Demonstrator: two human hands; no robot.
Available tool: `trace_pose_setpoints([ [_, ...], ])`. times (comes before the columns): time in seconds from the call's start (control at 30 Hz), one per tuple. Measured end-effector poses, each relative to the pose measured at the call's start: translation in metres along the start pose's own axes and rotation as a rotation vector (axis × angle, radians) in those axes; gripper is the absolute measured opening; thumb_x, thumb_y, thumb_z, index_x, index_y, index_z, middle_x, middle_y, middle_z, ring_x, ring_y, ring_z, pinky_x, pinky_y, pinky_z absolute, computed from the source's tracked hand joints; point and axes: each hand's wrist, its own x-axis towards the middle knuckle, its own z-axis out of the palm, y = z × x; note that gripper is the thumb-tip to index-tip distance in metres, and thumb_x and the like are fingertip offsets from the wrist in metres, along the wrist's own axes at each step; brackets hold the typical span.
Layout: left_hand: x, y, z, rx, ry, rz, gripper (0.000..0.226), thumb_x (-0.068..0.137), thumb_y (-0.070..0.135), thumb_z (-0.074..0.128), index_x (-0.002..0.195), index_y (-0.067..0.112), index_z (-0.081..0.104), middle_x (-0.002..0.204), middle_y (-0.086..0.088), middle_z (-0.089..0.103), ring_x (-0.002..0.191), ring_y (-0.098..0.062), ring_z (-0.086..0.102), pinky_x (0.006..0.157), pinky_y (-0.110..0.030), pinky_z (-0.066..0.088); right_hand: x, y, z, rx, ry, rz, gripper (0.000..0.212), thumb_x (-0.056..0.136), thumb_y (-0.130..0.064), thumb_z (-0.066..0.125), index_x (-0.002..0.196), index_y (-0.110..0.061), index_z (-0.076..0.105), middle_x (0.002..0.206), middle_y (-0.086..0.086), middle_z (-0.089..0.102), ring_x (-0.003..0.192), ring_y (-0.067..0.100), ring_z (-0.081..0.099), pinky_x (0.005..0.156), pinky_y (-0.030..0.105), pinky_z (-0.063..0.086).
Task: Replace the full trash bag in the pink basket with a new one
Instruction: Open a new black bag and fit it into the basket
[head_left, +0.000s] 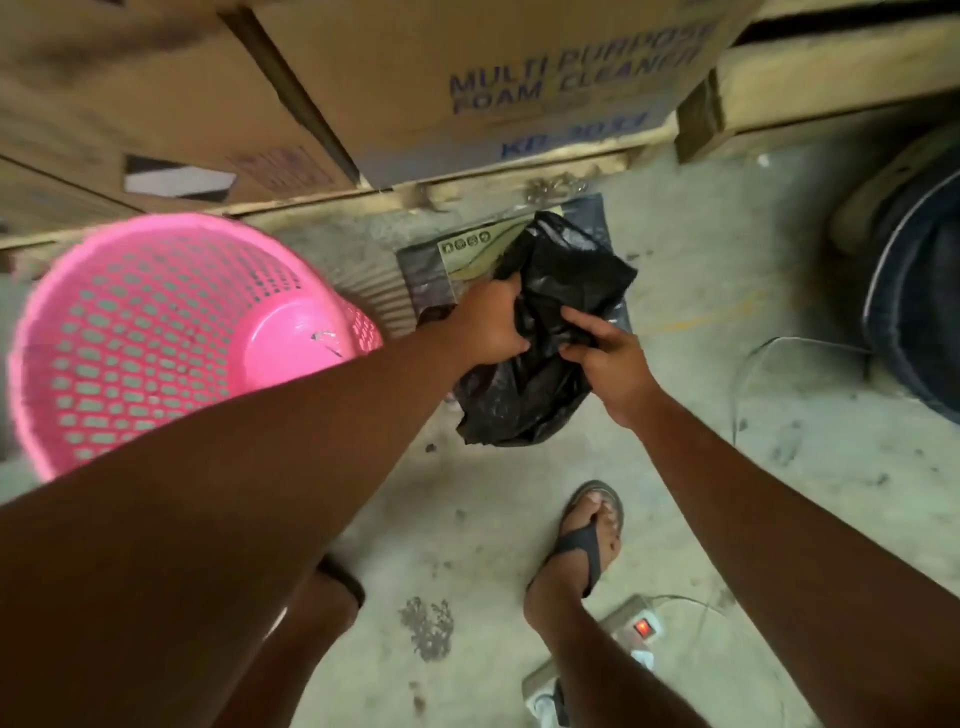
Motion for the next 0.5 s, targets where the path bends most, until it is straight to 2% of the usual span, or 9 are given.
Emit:
trace_pose_setpoints([
  [0.17, -0.1, 0.056, -0.066, -0.115, 0.067, 0.009, 0.08, 0.08, 0.021, 0.074, 0.15, 0.014, 0.035, 0.142, -0.022, 0.045, 0.134, -0.034, 0.043, 0.113, -0.032, 0.036, -0.101, -0.087, -0.001, 0.096, -0.1, 0.019, 0.049, 0.088, 0.014, 0.059, 0.13, -0.012, 0.064, 0.132, 0.008, 0.065, 0.124, 0.024, 0.06, 0.108, 0.04, 0.047],
  [0.27, -0.176, 0.05, -0.112, -0.153, 0.215, -0.002, 0.067, 0.084, 0.025, 0.071, 0.145, 0.028, 0.045, 0.131, -0.015, 0.052, 0.122, -0.027, 0.054, 0.102, -0.019, 0.034, -0.157, -0.132, 0.03, 0.052, -0.198, 0.023, 0.047, 0.088, 0.009, 0.062, 0.127, -0.017, 0.067, 0.122, -0.002, 0.07, 0.115, 0.013, 0.066, 0.102, 0.032, 0.053],
  [0.33, -0.225, 0.026, -0.134, -0.19, 0.304, -0.031, 0.058, 0.083, 0.029, 0.068, 0.139, 0.031, 0.053, 0.115, -0.016, 0.059, 0.105, -0.027, 0.061, 0.101, -0.025, 0.042, -0.185, -0.15, 0.065, -0.015, -0.272, 0.03, 0.045, 0.089, 0.007, 0.064, 0.123, -0.021, 0.068, 0.114, -0.006, 0.072, 0.108, 0.005, 0.067, 0.097, 0.026, 0.054],
  [0.4, -0.263, -0.013, -0.144, -0.264, 0.36, -0.063, 0.052, 0.081, 0.04, 0.063, 0.132, 0.031, 0.06, 0.097, -0.015, 0.066, 0.09, -0.027, 0.065, 0.093, -0.039, 0.052, -0.204, -0.156, 0.108, -0.061, -0.343, 0.048, 0.042, 0.089, 0.005, 0.065, 0.121, -0.022, 0.069, 0.117, 0.0, 0.072, 0.112, 0.012, 0.067, 0.1, 0.029, 0.054],
  [0.43, -0.279, -0.036, -0.146, -0.281, 0.37, -0.084, 0.052, 0.081, 0.049, 0.062, 0.129, 0.031, 0.062, 0.094, -0.014, 0.068, 0.088, -0.026, 0.066, 0.089, -0.04, 0.054, -0.209, -0.157, 0.13, -0.067, -0.377, 0.056, 0.041, 0.089, 0.005, 0.065, 0.122, -0.02, 0.069, 0.12, 0.004, 0.071, 0.114, 0.016, 0.066, 0.101, 0.031, 0.053],
  [0.5, -0.305, -0.077, -0.147, -0.302, 0.356, -0.134, 0.07, 0.075, 0.071, 0.063, 0.131, 0.03, 0.061, 0.11, -0.013, 0.069, 0.103, -0.023, 0.066, 0.096, -0.04, 0.052, -0.212, -0.155, 0.174, -0.086, -0.412, 0.066, 0.04, 0.09, 0.004, 0.064, 0.125, -0.014, 0.068, 0.122, 0.009, 0.07, 0.112, 0.019, 0.066, 0.099, 0.03, 0.054],
])
